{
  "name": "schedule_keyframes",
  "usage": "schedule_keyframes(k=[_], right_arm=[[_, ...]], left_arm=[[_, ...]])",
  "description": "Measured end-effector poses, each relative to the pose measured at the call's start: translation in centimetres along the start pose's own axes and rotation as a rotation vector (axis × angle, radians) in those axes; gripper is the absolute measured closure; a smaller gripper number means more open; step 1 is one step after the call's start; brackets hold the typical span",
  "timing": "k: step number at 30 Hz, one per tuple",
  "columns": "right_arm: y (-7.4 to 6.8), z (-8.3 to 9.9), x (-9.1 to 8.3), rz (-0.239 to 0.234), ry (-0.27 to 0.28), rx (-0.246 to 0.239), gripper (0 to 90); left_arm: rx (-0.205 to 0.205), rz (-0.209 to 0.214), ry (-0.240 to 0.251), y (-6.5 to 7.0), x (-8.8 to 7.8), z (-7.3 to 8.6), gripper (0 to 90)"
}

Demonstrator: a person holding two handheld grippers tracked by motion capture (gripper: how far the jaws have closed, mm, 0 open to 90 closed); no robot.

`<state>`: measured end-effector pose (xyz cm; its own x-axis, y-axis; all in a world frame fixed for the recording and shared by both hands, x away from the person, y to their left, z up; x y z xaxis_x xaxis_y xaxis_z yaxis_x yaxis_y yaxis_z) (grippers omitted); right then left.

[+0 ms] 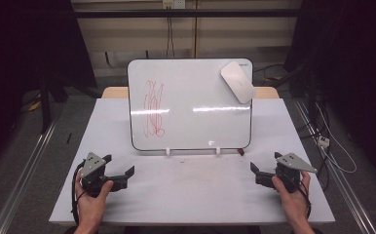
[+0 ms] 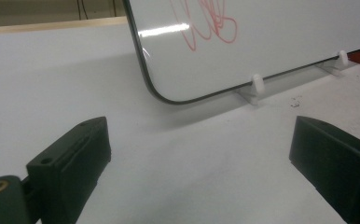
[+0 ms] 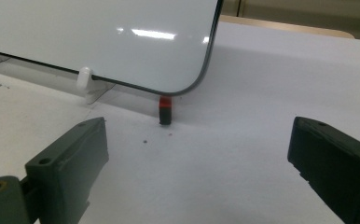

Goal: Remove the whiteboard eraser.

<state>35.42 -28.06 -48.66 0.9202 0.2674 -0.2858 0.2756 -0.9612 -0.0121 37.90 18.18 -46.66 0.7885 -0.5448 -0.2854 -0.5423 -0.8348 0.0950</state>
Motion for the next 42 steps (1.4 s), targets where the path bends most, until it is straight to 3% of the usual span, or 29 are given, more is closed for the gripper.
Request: schedule_keyframes(k=[6, 12, 22, 24, 35, 42], right_arm=[[0.2, -0.2, -0.1, 0.013, 0.011, 0.011, 5.4], [0.6, 0.1, 0.1, 0.042, -0.017, 0.01, 6.3], [-0.3, -0.8, 0.6, -0.015, -0.026, 0.003, 5.6], [-0.4, -1.0, 0.9, -0.035, -0.048, 0.0, 6.3], [-0.1, -3.3, 2.6, -0.02, -0.027, -0.02, 4.9], [-1.5, -6.4, 4.3, -0.047, -0.012, -0.068, 7.7]], left_arm=[[0.006, 0.005, -0.009, -0.1, 0.1, 0.1, 5.0], [-0.01, 0.01, -0.009, 0.0, 0.0, 0.1, 4.9], [-0.014, 0.015, -0.016, 0.3, 0.3, 0.2, 4.8], [0.0, 0.015, -0.023, 0.3, 0.6, 0.3, 4.8], [-0.004, 0.047, -0.039, 0.6, 0.9, 0.5, 4.8], [-0.011, 0.053, -0.039, 0.4, 0.6, 0.7, 4.8]])
Point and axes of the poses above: each handheld gripper's, and its own axes: x roughly forward along the jaws, z roughly out of its underside, y roughly to its right, the point moved 8 cm from there along x, roughly forward along the jaws, and after that the axes turned 10 degrees about y, right-handed, at the moved point
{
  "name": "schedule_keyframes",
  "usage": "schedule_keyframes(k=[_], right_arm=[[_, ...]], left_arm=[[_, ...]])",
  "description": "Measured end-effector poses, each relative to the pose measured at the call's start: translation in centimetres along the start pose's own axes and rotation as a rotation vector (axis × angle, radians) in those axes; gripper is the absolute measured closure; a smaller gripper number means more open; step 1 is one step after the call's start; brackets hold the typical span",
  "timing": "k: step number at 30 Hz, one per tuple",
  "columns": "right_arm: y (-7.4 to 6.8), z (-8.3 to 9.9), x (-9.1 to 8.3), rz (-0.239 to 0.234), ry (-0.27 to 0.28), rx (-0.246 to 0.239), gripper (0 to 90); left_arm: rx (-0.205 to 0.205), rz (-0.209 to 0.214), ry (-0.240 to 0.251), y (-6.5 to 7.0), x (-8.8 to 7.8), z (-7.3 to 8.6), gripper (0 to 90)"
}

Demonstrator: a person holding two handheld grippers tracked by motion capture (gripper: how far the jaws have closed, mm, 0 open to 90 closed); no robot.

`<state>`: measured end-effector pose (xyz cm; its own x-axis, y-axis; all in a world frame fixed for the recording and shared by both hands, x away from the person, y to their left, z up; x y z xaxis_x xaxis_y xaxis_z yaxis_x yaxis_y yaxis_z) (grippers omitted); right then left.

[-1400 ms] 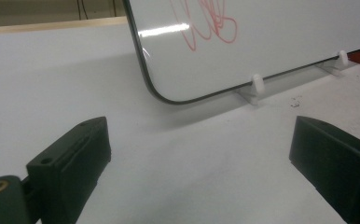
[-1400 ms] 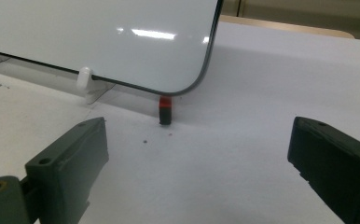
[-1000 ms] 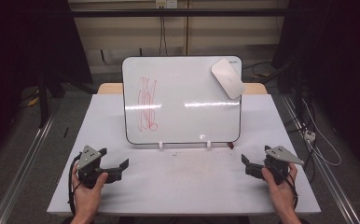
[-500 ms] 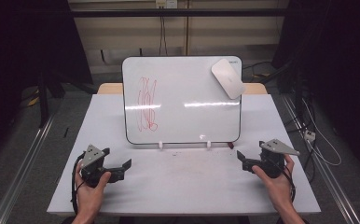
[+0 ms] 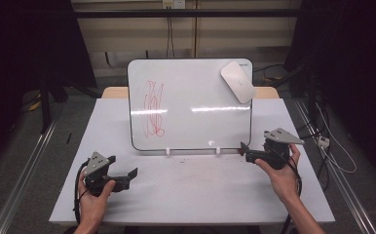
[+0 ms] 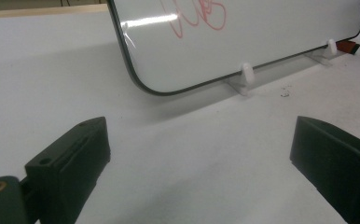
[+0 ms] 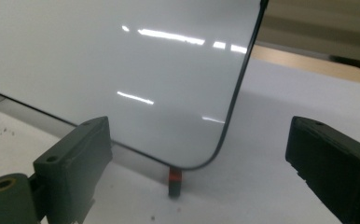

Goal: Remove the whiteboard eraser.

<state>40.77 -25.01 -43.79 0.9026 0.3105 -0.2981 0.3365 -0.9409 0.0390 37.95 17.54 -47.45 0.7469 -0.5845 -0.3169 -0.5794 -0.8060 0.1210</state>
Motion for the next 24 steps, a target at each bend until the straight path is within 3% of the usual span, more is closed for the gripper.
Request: schedule_keyframes(k=[5, 6, 8, 12, 17, 20, 24], right_arm=[[-0.3, -2.0, 0.9, -0.011, -0.005, -0.033, 6.0], [-0.1, -3.1, 1.2, 0.006, 0.023, -0.066, 5.4], [0.1, -4.1, 1.5, 0.017, 0.034, -0.082, 5.5], [0.7, -5.8, 2.0, 0.033, 0.056, -0.09, 3.6], [1.4, -7.7, 3.2, 0.053, 0.047, -0.111, 4.9], [1.5, -9.0, 3.8, 0.067, 0.049, -0.161, 7.6], [1.8, -10.7, 4.6, 0.071, 0.042, -0.165, 11.3]], left_arm=[[0.008, 0.004, 0.001, -0.3, -0.1, -0.1, 4.8], [0.004, 0.008, 0.001, -0.2, 0.0, -0.1, 4.8], [0.004, 0.008, 0.001, -0.2, 0.0, 0.0, 4.8], [0.001, 0.007, 0.003, -0.2, -0.2, 0.0, 4.8], [0.008, -0.001, 0.004, -0.1, -0.4, -0.1, 4.8], [0.004, 0.005, 0.003, 0.0, -0.2, -0.1, 5.0], [0.008, 0.005, 0.004, 0.1, -0.2, -0.2, 5.1]])
Point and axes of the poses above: each handheld gripper's, and its own axes: x roughly forward along the jaws, z roughly out of its underside, y roughly to its right, the point moved 8 cm from there along x, roughly forward along the jaws, and after that the axes turned 10 degrees about y, right-handed, at the moved point
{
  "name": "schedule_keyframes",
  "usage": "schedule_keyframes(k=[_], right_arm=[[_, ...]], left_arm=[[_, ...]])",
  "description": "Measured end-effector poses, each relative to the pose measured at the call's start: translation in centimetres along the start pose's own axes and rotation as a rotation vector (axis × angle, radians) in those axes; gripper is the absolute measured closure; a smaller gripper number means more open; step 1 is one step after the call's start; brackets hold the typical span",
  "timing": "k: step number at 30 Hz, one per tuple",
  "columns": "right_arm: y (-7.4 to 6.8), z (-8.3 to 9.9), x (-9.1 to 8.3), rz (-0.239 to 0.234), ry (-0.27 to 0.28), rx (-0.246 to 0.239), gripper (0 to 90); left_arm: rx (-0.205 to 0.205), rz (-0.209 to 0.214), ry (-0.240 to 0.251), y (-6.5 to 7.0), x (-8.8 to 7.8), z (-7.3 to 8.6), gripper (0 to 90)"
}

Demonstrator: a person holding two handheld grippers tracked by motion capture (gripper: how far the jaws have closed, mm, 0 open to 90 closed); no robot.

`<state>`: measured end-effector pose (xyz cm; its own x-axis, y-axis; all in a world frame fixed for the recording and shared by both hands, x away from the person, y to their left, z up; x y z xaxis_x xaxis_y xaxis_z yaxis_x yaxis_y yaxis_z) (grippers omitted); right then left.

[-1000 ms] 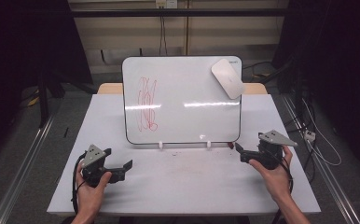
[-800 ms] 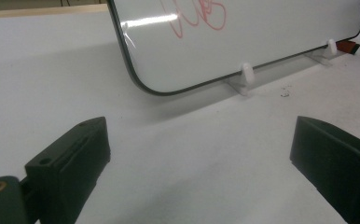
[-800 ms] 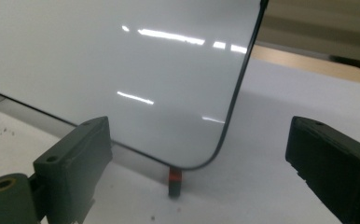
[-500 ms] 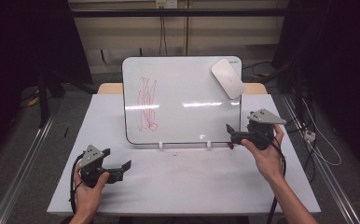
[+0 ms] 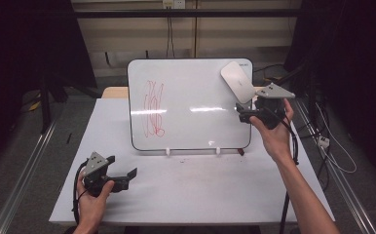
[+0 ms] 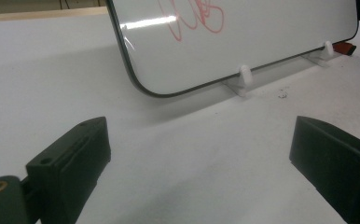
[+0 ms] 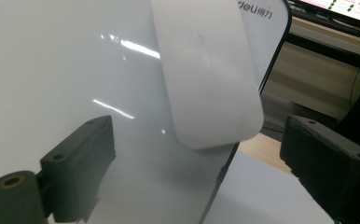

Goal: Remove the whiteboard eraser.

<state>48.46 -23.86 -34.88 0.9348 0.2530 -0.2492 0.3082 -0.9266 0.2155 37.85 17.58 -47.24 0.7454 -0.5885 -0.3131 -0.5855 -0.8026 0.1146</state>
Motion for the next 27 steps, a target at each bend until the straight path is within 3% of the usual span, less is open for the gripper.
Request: schedule_keyframes(k=[1, 8, 14, 15, 18, 23, 27], right_arm=[[0.1, -0.6, 0.5, -0.005, 0.0, -0.043, 8.5], [0.6, -1.7, 2.7, 0.019, -0.032, -0.112, 13.0], [0.7, -2.7, 4.2, 0.01, -0.021, -0.126, 18.4], [0.5, -2.7, 4.8, 0.016, -0.041, -0.154, 19.5], [0.2, -2.4, 5.7, 0.015, -0.065, -0.171, 20.3], [0.3, -1.7, 6.4, 0.022, -0.092, -0.167, 22.3], [0.4, -1.7, 6.6, 0.019, -0.085, -0.163, 29.2]], left_arm=[[0.002, 0.0, -0.003, 0.0, 0.0, 0.0, 5.1], [-0.004, 0.0, -0.001, 0.0, -0.2, 0.1, 5.1], [-0.003, -0.003, -0.001, -0.2, -0.4, 0.1, 5.3], [-0.004, -0.002, -0.003, -0.2, -0.4, 0.1, 5.3], [-0.007, -0.002, -0.003, -0.2, -0.4, 0.1, 5.4], [-0.004, 0.001, -0.003, -0.2, -0.4, 0.1, 5.3], [-0.012, 0.0, -0.003, -0.2, -0.3, 0.2, 5.3]])
Point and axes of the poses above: each handheld gripper's, and its own axes: x roughly forward along the jaws, z roughly out of its underside, y roughly to its right, the point moved 8 cm from there along x, roughly forward along the jaws, and after that the axes turned 10 degrees about y, right-handed, at the moved point
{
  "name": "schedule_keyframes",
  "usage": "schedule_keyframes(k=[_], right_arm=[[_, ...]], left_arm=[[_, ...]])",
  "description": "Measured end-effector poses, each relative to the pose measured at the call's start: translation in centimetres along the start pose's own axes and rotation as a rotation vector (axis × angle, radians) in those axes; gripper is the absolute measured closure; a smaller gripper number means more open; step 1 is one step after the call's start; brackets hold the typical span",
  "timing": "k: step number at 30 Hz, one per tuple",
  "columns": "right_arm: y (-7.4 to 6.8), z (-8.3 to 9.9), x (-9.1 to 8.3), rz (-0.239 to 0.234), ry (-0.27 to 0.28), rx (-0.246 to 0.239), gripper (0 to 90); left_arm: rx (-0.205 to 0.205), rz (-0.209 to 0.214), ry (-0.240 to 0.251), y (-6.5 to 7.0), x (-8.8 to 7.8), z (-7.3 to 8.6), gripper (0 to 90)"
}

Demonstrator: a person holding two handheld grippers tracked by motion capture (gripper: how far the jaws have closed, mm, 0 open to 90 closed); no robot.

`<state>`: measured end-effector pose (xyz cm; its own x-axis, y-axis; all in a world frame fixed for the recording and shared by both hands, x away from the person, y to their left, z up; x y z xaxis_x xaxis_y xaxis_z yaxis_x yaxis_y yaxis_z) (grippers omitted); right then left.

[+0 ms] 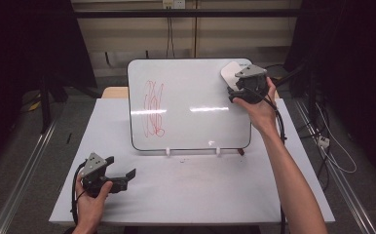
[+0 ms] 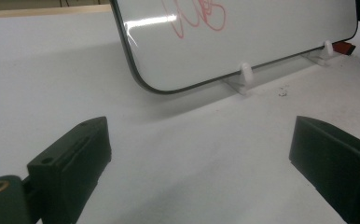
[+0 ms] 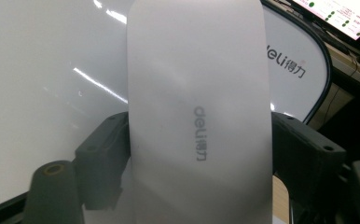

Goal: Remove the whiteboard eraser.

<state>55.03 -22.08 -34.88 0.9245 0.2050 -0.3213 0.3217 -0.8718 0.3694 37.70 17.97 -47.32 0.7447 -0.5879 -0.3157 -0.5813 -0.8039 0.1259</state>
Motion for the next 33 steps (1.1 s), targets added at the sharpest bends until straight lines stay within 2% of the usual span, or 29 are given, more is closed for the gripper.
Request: schedule_keyframes(k=[12, 17, 19, 23, 27, 33], right_arm=[[-0.03, -0.04, 0.03, -0.013, -0.005, -0.024, 31.5], [0.02, -0.08, 0.04, -0.025, -0.014, -0.022, 31.7], [0.12, -0.13, -0.09, -0.045, -0.018, -0.018, 31.8], [0.15, -0.23, -0.13, -0.048, -0.028, -0.022, 31.9], [0.23, -0.25, -0.16, -0.06, -0.028, -0.009, 31.8], [0.46, -0.36, -0.44, -0.092, -0.02, 0.047, 31.9]], left_arm=[[0.004, -0.002, -0.004, 0.03, -0.01, 0.07, 5.3], [0.005, 0.0, -0.002, 0.04, -0.04, 0.04, 5.3], [0.004, 0.0, -0.003, 0.02, -0.04, 0.05, 5.3], [0.001, 0.004, -0.009, 0.05, 0.04, 0.14, 5.3], [0.01, 0.003, -0.013, 0.01, -0.01, 0.14, 5.3], [0.016, 0.008, -0.014, 0.21, 0.1, 0.19, 5.3]])
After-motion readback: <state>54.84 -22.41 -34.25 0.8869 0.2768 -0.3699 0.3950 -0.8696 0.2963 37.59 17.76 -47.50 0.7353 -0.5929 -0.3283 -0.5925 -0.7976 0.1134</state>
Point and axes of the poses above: each handheld gripper's, and its own axes: x roughly forward along the jaws, z roughly out of its underside, y roughly to its right, the point moved 8 cm from there along x, roughly forward along the jaws, and after that the axes turned 10 degrees about y, right-handed, at the moved point
